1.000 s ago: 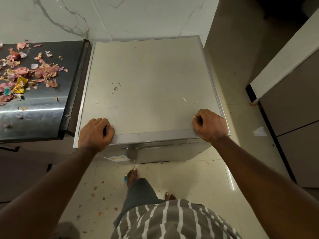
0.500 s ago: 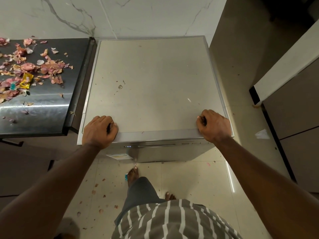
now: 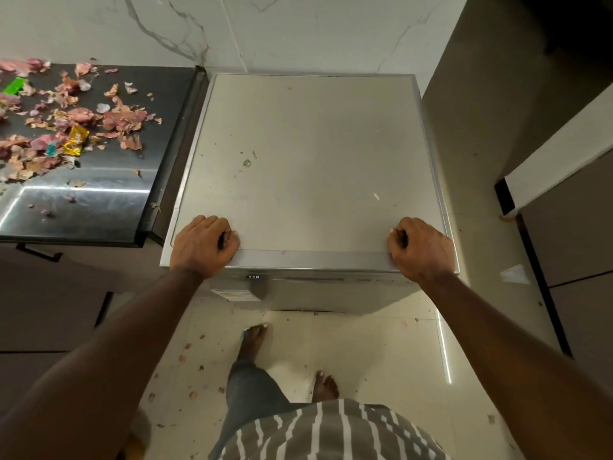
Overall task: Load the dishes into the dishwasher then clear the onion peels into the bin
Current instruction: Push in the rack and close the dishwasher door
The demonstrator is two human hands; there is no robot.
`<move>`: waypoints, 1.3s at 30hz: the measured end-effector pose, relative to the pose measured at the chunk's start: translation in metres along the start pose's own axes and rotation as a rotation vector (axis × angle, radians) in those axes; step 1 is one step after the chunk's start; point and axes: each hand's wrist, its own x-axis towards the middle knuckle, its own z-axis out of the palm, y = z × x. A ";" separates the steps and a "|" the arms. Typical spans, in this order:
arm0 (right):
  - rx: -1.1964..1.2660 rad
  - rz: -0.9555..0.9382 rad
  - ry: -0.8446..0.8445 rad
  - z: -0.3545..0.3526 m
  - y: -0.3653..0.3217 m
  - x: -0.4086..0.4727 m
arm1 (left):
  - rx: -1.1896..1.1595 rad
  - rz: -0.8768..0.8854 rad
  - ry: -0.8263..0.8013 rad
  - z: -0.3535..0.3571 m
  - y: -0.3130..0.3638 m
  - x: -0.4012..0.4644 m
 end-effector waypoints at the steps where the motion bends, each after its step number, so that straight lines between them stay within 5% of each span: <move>1: 0.001 0.007 -0.001 0.002 0.000 -0.001 | 0.000 0.005 -0.010 0.000 -0.002 -0.001; 15: 0.042 0.049 0.013 -0.002 0.000 -0.005 | -0.041 0.006 0.025 0.007 -0.001 0.001; 26: -0.014 0.198 -0.031 -0.004 -0.016 -0.004 | -0.063 -0.231 -0.169 -0.006 0.004 0.016; 29: 0.008 0.254 -0.125 -0.003 -0.049 0.004 | -0.068 -0.219 -0.255 -0.010 -0.001 0.019; 34: 0.092 0.044 -0.236 0.020 -0.159 0.037 | -0.228 -0.089 -0.440 -0.029 -0.020 0.025; 39: 0.235 -0.231 -0.249 0.034 -0.289 0.068 | -0.184 -0.004 -0.253 -0.066 -0.075 0.024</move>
